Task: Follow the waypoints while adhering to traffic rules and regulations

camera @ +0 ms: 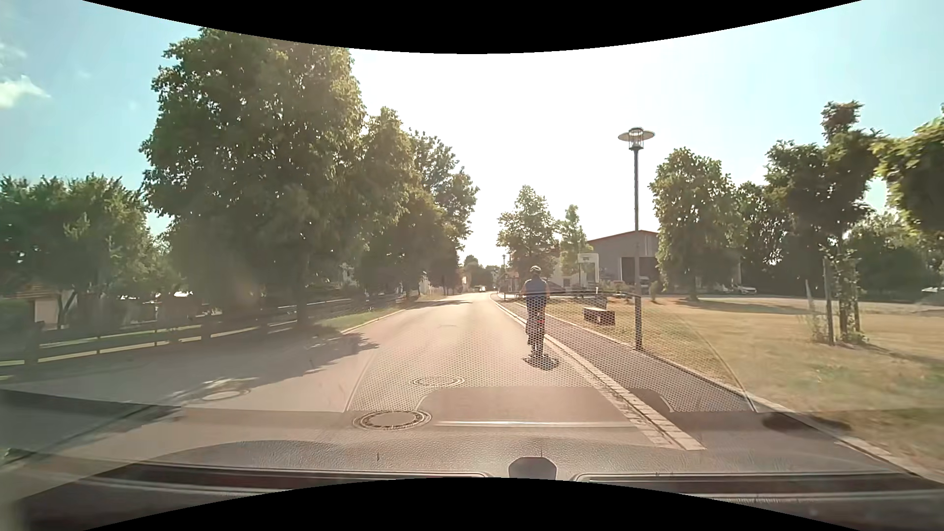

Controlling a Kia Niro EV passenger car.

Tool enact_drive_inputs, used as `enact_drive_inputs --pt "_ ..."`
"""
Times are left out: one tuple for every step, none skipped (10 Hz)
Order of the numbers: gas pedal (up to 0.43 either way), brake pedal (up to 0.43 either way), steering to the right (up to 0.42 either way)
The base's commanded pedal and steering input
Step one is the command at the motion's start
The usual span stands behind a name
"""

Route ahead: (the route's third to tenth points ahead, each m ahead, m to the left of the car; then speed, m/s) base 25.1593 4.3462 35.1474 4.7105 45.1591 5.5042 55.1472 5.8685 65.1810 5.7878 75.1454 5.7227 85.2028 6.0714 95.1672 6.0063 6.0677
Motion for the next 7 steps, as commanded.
enact_drive_inputs --pt "0.000 0.140 -0.020" --pt "0.000 0.140 -0.019" --pt "0.000 0.140 -0.018" --pt "0.000 0.140 -0.015" --pt "0.000 0.140 -0.011" --pt "0.000 0.140 -0.009" --pt "0.000 0.140 -0.010"
